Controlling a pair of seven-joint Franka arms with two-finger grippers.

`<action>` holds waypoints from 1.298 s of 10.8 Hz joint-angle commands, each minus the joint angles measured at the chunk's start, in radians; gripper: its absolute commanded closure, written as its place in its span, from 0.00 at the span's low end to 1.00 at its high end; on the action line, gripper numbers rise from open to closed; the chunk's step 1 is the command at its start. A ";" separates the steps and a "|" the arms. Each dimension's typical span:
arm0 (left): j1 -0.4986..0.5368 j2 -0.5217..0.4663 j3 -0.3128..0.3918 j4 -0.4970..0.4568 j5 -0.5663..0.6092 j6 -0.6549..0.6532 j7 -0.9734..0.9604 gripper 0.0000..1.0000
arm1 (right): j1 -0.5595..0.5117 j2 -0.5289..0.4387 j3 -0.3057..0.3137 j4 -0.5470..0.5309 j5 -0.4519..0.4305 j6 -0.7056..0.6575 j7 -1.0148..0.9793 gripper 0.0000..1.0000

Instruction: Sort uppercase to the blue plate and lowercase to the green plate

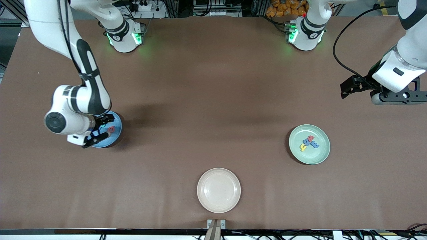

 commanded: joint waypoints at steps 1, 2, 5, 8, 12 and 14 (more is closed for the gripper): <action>0.008 0.009 -0.003 0.017 -0.001 -0.018 0.017 0.00 | -0.061 -0.113 0.029 0.069 0.000 -0.101 0.106 0.04; 0.006 0.009 -0.004 0.020 -0.001 -0.016 0.017 0.00 | -0.088 -0.136 0.050 0.133 -0.014 -0.176 0.128 0.04; 0.004 0.007 -0.011 0.022 -0.001 -0.018 0.010 0.00 | -0.165 -0.225 0.117 0.259 -0.101 -0.264 0.136 0.04; 0.008 0.001 -0.012 0.020 -0.001 -0.018 0.011 0.00 | -0.243 -0.372 0.240 0.261 -0.134 -0.278 0.249 0.02; 0.000 -0.003 -0.012 0.020 -0.001 -0.018 0.009 0.00 | -0.357 -0.475 0.366 0.261 -0.131 -0.336 0.317 0.00; 0.006 -0.003 -0.012 0.020 0.000 -0.018 0.022 0.00 | -0.395 -0.508 0.392 0.253 -0.122 -0.335 0.318 0.00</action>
